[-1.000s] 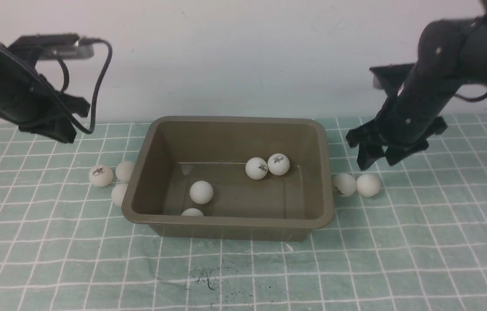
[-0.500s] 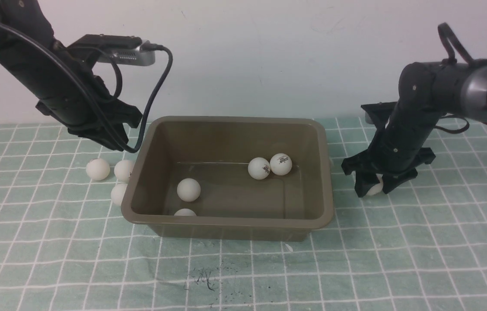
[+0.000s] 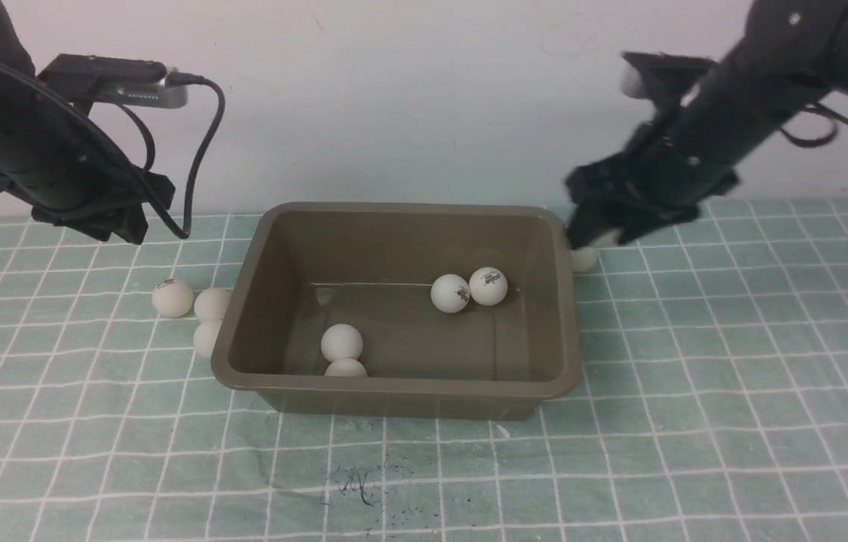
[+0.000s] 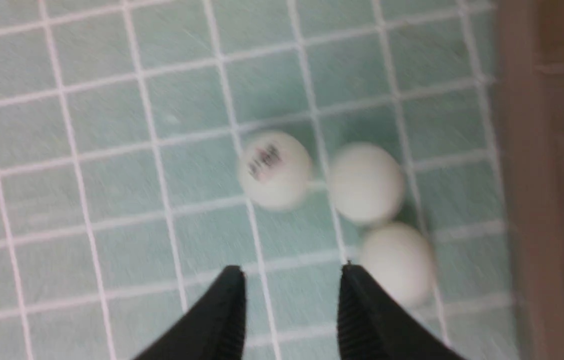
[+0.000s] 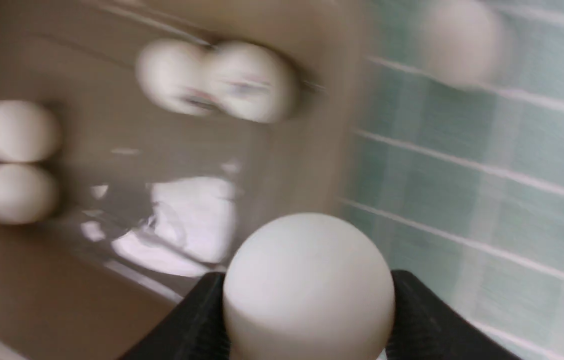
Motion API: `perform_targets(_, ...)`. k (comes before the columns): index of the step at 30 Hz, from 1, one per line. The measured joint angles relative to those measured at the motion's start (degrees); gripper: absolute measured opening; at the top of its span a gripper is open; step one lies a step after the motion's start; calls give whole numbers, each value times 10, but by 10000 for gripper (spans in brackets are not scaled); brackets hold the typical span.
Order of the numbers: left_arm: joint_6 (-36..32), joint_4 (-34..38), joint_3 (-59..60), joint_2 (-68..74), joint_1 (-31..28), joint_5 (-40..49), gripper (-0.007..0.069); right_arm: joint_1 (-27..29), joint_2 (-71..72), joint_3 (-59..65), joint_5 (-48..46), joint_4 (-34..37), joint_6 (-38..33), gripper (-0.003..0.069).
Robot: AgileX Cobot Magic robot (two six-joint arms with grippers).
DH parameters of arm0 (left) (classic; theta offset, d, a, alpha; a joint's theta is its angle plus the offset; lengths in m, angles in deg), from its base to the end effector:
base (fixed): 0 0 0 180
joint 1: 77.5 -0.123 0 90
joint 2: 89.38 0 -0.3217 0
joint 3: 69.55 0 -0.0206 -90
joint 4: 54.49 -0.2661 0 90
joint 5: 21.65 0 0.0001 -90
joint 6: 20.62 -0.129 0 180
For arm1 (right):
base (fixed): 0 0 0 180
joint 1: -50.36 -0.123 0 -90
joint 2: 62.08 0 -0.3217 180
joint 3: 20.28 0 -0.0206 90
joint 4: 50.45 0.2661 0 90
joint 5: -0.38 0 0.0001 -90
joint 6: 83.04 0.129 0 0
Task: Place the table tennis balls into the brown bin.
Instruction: 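Release the ping pong ball into the bin and lift the gripper away, then reach for and grasp a ping pong ball on the table beside the basket, then drop the ball into the bin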
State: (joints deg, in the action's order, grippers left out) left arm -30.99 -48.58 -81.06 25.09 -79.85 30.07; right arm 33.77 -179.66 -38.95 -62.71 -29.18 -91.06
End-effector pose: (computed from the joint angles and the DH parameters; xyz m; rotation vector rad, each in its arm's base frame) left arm 0.4524 0.0081 0.2601 0.1268 2.6888 -0.0606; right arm 0.4251 0.1702 0.2723 -0.4374 2.7747 0.5391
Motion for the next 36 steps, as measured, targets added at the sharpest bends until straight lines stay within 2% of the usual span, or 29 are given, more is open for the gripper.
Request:
perform_targets(2, 9, 6, 0, 32, -6, -33, 370, -38, -4, 0, 20, 10, -23, 360)
perform_targets(3, 9, 6, 0, 35, -6, -34, 377, -41, -5, 0, 20, 10, -24, 360)
perform_targets(4, 12, 9, 0, 59, -7, -49, 442, -59, -10, -1, 33, 10, -33, 380)
perform_targets(5, 13, 10, 0, 73, -7, -56, 470, -68, -13, -2, 37, 8, -35, 415)
perform_targets(6, 13, 10, 0, 73, -7, -56, 470, -68, -13, -2, 37, 8, -35, 415)
perform_targets(8, 15, 15, 0, 110, -5, -78, 516, -74, -12, -18, 35, -10, -35, 538)
perform_targets(10, 25, 15, 0, 124, -5, -92, 521, -73, -10, -29, 32, -24, -34, 582)
perform_targets(12, 41, 15, 0, 143, -5, -113, 510, -68, -3, -45, 18, -46, -31, 631)
perform_targets(15, 51, 15, 0, 154, -5, -121, 474, -64, 6, -57, 12, -62, -25, 637)
perform_targets(16, 57, 15, 0, 159, -6, -122, 421, -62, 15, -65, 11, -72, -23, 631)
perform_targets(17, 58, 15, 0, 160, -6, -122, 404, -61, 17, -66, 11, -75, -23, 628)
perform_targets(18, 58, 14, 0, 161, -6, -122, 343, -59, 24, -71, 12, -90, -22, 615)
perform_targets(21, 58, 5, -8, 158, -6, -113, 351, -53, 27, -74, 12, -114, -10, 589)
perform_targets(25, 58, -13, -39, 122, -6, -59, 353, -13, 17, -74, 35, -153, 48, 556)
perform_targets(29, 16, 48, -77, 51, 12, 5, 353, 50, -25, -74, 105, -164, 87, 547)
perform_targets(31, -29, 100, -82, 28, 33, 17, 353, 67, -52, -74, 131, -151, 90, 547)
perform_targets(36, -108, 162, -83, 47, 97, 41, 353, 81, -137, -74, 210, -114, 75, 547)
